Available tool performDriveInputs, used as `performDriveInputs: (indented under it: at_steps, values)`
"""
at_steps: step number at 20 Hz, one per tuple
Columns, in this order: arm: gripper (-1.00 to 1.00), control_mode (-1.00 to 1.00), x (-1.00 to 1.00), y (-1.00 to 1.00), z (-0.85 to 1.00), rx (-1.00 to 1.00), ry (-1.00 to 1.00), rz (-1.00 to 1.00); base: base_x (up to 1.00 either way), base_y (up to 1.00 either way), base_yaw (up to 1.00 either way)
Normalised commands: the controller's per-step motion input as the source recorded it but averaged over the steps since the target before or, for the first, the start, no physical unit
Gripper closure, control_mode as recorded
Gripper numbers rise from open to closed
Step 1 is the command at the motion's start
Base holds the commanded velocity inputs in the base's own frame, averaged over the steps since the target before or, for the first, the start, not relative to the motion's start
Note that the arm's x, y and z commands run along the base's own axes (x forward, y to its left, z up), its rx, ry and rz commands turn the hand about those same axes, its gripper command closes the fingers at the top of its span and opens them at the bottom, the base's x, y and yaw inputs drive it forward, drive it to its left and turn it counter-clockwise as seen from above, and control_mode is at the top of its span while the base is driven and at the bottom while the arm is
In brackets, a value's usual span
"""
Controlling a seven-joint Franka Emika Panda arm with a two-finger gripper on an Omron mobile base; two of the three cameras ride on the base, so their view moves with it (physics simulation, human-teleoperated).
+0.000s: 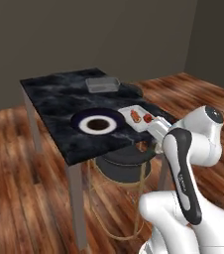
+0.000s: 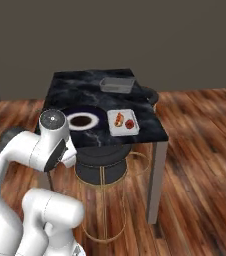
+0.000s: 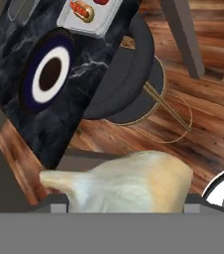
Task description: Place one cooked food and one vegetable from the large plate to each tupperware container.
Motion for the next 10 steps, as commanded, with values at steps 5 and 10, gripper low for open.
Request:
performDriveInputs:
  at_steps: [5, 10]
  values:
    - [1.0, 1.0, 0.0, 0.0, 0.0, 0.0, 0.0, 0.0, 0.14, -1.0, 0.07]
    - [1.0, 1.0, 0.0, 0.0, 0.0, 0.0, 0.0, 0.0, 0.2, -1.0, 0.09]
